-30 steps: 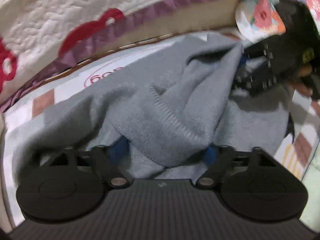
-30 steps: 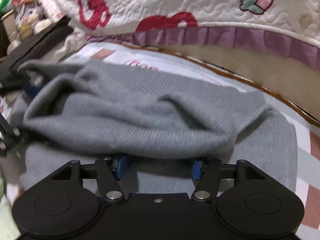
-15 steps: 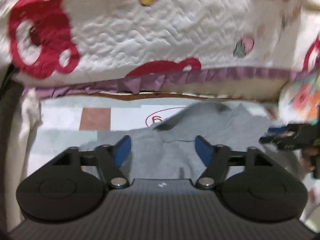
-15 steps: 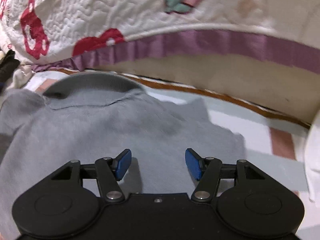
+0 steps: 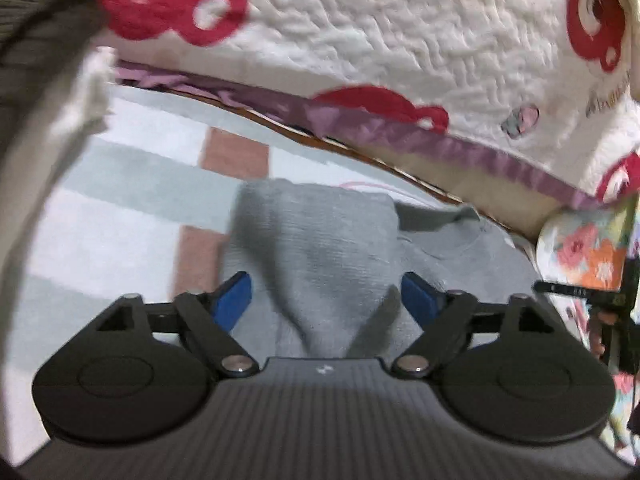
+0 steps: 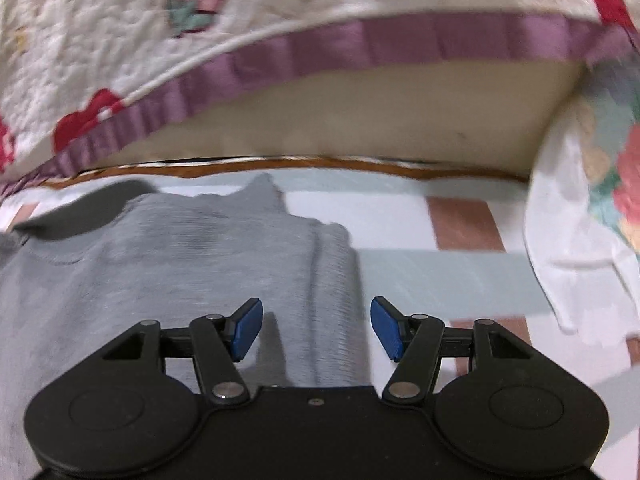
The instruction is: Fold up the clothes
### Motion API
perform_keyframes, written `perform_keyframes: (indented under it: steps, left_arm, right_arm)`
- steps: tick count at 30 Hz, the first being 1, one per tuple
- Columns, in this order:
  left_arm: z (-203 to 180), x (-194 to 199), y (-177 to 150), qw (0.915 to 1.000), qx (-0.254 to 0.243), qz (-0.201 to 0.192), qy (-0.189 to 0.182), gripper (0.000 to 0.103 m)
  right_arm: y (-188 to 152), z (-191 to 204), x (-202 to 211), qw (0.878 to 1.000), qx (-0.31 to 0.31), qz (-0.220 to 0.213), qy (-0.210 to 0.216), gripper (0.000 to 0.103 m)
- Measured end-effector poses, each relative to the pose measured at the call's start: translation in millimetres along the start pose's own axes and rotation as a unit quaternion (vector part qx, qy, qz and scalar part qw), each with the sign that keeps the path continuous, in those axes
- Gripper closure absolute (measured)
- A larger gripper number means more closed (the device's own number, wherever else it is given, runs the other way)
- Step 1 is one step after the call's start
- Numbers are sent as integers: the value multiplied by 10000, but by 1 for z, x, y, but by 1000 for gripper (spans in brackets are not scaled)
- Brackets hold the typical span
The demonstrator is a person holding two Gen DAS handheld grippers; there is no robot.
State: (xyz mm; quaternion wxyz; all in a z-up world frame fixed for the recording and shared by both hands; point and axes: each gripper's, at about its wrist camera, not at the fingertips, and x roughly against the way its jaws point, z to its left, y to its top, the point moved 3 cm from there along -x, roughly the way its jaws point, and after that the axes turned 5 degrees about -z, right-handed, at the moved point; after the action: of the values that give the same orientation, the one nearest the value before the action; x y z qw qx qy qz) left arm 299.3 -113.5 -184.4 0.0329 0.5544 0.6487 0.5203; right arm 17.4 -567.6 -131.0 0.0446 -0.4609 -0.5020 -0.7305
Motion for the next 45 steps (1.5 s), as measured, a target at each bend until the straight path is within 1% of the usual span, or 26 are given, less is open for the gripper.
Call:
perform_keyframes:
  steps: [1,2,3,4,5,8,9,10,11,13,15,17,18,19,21,22,24,26,28,31,34,38,40,42,44,45]
  left_arm:
    - [-2,-4,-1,9999,-100,14,111,21]
    - [-5,-8,-2,9995,-201,29,221,31]
    - [-7,-12,-2,9990,-301,43,332,66]
    - [-10,-16,-3,9982,-402,57,443,89]
    - [-11,-13,-1,9980,-382,1,508,95]
    - [-6,26,12,9976,93,-405,545,96]
    - [-1,30,9,9972,166,-419,589,96]
    - [4,26,4,9971,211,-339,650,96]
    - [9,21,-2,9968,255,-259,710,95]
    - [20,13,-14,9959,344,-98,831,96]
    - [19,14,-15,9960,382,-193,784,96]
    - [8,20,-8,9964,124,-410,729,95]
    - [4,20,-7,9960,-9,-430,780,89]
    - [3,15,-8,9952,-83,-335,915,85]
    - [1,7,-11,9929,-213,-155,1164,64]
    - [1,5,-14,9918,-247,-84,1251,61]
    - [-1,6,-16,9911,-362,-48,1279,56]
    - [-5,11,-14,9902,-476,-58,1314,54]
    - [-11,18,-11,9903,-592,-229,1236,54]
    - [-23,32,-4,9916,-742,-599,873,54]
    - [-48,35,2,9879,-1270,-686,565,54]
    - [-89,9,17,9768,-2068,-508,221,48]
    - [-107,-25,26,9662,-2563,-243,141,48]
    - [-127,-64,23,9524,-3043,82,166,48]
    - [-142,-96,17,9399,-3403,189,222,48]
    - [-145,-108,15,9375,-3462,261,237,48]
  right_arm:
    - [-1,-4,-2,9999,-145,34,-24,38]
    - [-4,-8,-3,9995,-314,53,39,38]
    - [-6,-11,-5,9988,-483,71,103,38]
    - [-8,-15,-6,9977,-652,90,166,38]
    - [-11,-18,-7,9963,-817,108,230,38]
    - [-12,-17,-11,9935,-1004,50,534,40]
    - [-11,-16,-11,9927,-1023,13,642,59]
    - [-9,-12,-9,9934,-905,-66,708,73]
    - [-8,-9,-8,9942,-795,-80,715,81]
    - [-5,-2,-3,9969,-439,-206,615,85]
    - [0,3,8,9977,-198,-488,431,86]
    - [7,5,22,9959,-116,-852,268,87]
    - [7,7,26,9951,77,-979,126,87]
    - [5,10,21,9948,453,-905,-73,86]
    - [-3,16,-4,9939,1004,-346,-292,82]
    - [-7,19,-16,9912,1260,-92,-400,79]
    - [-3,26,-17,9883,1399,-110,-602,71]
    - [8,32,-11,9900,1179,-254,-735,68]
    - [21,40,0,9888,1117,-573,-810,68]
    - [38,66,-7,9912,1192,-449,-351,67]
    - [54,92,-14,9914,1264,-323,109,67]
    - [76,126,-23,9879,1369,-149,712,65]
    - [76,142,-39,9820,1711,54,803,63]
    - [73,156,-56,9736,2156,104,743,52]
    - [67,165,-73,9647,2562,86,597,51]
    - [64,167,-81,9610,2715,73,527,51]
